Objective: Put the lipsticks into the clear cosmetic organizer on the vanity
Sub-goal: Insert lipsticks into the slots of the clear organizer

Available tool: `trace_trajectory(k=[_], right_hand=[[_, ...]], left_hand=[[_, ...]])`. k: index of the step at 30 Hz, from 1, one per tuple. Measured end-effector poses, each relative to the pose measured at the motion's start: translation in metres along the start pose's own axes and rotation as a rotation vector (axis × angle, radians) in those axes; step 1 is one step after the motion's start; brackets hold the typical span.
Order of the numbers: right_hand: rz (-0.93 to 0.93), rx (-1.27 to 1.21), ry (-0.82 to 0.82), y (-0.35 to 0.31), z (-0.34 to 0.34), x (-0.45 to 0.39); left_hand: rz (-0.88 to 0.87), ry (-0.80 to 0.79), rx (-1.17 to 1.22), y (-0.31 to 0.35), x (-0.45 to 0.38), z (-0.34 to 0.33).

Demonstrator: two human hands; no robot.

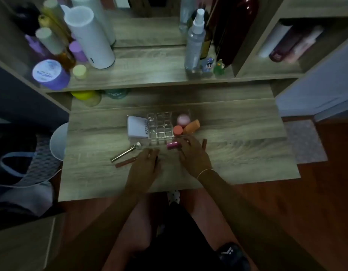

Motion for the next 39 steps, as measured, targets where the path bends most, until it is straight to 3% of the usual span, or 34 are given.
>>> trace_trajectory(k=[8, 11, 15, 18, 21, 26, 30, 39], right_hand=[[-0.078, 0.098, 0.018, 0.007, -0.01, -0.008], [-0.05, 0.156, -0.038, 0.002, -0.013, -0.014], [0.004, 0.295, 0.025, -0.009, -0.007, -0.015], [0.021, 0.211, 0.043, -0.016, -0.005, -0.015], [-0.076, -0.087, 0.043, -0.021, 0.007, -0.023], [-0.018, -0.234, 0.154, -0.038, 0.029, -0.047], [-0.069, -0.251, 0.202, -0.041, 0.033, -0.07], [-0.144, -0.221, 0.185, -0.047, 0.038, -0.091]], left_hand=[[0.155, -0.059, 0.025, -0.005, -0.002, -0.008], [0.183, -0.078, 0.009, -0.006, -0.003, -0.01], [0.169, -0.04, 0.034, -0.002, -0.002, -0.007], [0.17, 0.027, 0.126, -0.002, -0.004, 0.006], [0.12, 0.116, 0.195, -0.002, -0.014, 0.027], [0.125, 0.246, 0.277, -0.008, -0.047, 0.065], [0.123, 0.304, 0.358, -0.017, -0.071, 0.084], [0.028, 0.242, 0.357, -0.019, -0.102, 0.093]])
Point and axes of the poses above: each hand's wrist, its own x-axis away from the middle knuckle, its own z-axis out of the back of the hand, y = z × x, the point moved 4 cm from there along -x, towards the middle knuckle, and after that the axes turned 2 degrees about -y, right-handed, at the moved point
